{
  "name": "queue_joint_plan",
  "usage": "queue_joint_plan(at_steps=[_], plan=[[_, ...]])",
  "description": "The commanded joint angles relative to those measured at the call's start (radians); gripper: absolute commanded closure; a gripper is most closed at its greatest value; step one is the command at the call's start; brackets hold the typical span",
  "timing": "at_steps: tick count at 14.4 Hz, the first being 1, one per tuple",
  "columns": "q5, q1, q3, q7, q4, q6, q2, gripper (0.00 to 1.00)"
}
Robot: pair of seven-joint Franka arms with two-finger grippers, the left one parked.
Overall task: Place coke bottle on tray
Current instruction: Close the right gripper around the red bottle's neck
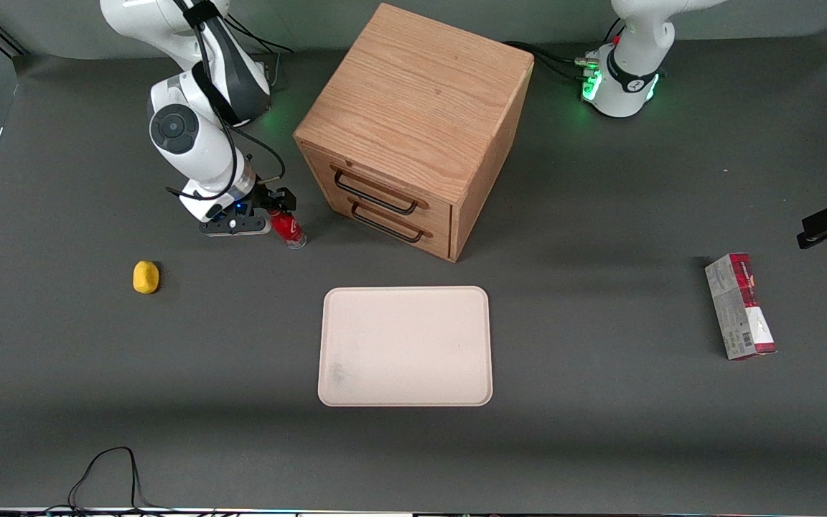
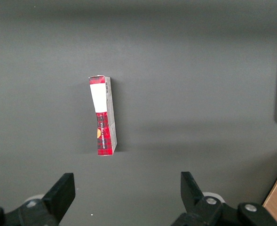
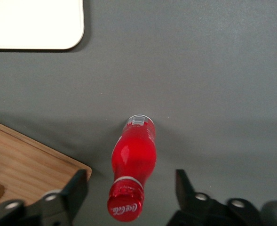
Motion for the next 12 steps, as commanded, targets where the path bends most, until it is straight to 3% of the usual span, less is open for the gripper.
queue_joint_plan(at_steps=[1, 7, 11, 12], plan=[[0.02, -0.003, 0.008, 0.017, -0.017, 0.009, -0.008, 0.38], [0.02, -0.003, 0.008, 0.017, -0.017, 0.009, -0.001, 0.38], [0.029, -0.003, 0.008, 0.017, -0.015, 0.012, 0.007, 0.72], [0.064, -0.003, 0.008, 0.004, -0.015, 0.01, 0.007, 0.8]])
